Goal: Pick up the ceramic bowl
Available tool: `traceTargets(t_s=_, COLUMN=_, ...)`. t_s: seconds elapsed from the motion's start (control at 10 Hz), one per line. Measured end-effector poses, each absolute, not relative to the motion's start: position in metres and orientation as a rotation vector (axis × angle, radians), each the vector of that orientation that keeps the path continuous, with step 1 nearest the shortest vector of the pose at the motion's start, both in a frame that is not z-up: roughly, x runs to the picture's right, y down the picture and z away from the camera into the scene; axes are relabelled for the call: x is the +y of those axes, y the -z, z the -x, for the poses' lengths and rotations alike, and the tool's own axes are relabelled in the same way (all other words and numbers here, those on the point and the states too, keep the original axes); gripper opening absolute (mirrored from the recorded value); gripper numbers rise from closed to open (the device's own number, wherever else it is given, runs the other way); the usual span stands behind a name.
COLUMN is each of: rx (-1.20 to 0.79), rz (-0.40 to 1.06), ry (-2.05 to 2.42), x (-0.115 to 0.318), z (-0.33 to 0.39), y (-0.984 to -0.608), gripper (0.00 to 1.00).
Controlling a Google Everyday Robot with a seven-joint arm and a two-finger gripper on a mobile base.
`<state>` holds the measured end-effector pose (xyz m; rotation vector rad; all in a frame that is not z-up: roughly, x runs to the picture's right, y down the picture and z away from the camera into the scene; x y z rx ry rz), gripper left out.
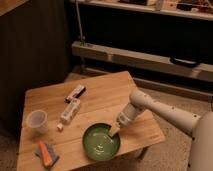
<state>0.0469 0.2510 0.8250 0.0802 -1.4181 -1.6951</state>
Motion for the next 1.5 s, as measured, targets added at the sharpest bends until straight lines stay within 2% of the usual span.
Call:
traceTargets(t_s=0.1, rx=-1.418, rz=-0.080, ry=1.695, x=0.2511, z=-0.0470, y=-0.8249, gripper=0.24)
traceTargets(t_s=0.4, rx=-1.418, rz=-0.080, ry=1.694, x=0.2512, z=-0.0469, y=-0.8248, gripper=0.52)
traceTargets(t_s=0.5, rx=-1.418, rz=-0.080, ry=1.693, x=0.2513, z=-0.0469, y=-0.8248, gripper=0.66)
traceTargets(t_s=0.6, rx=-1.418, rz=-0.080, ry=1.694, x=0.2514, z=-0.0470, y=-0.8249, gripper=0.75)
traceTargets(t_s=0.8, rx=-1.420, rz=-0.080, ry=1.689, x=0.2526, z=-0.0468, y=-0.8264, gripper=0.80)
traceTargets(t_s=1.5, rx=-1.433, rz=-0.090, ry=1.684, x=0.2519, z=-0.0424, y=-0.8244, gripper=0.80)
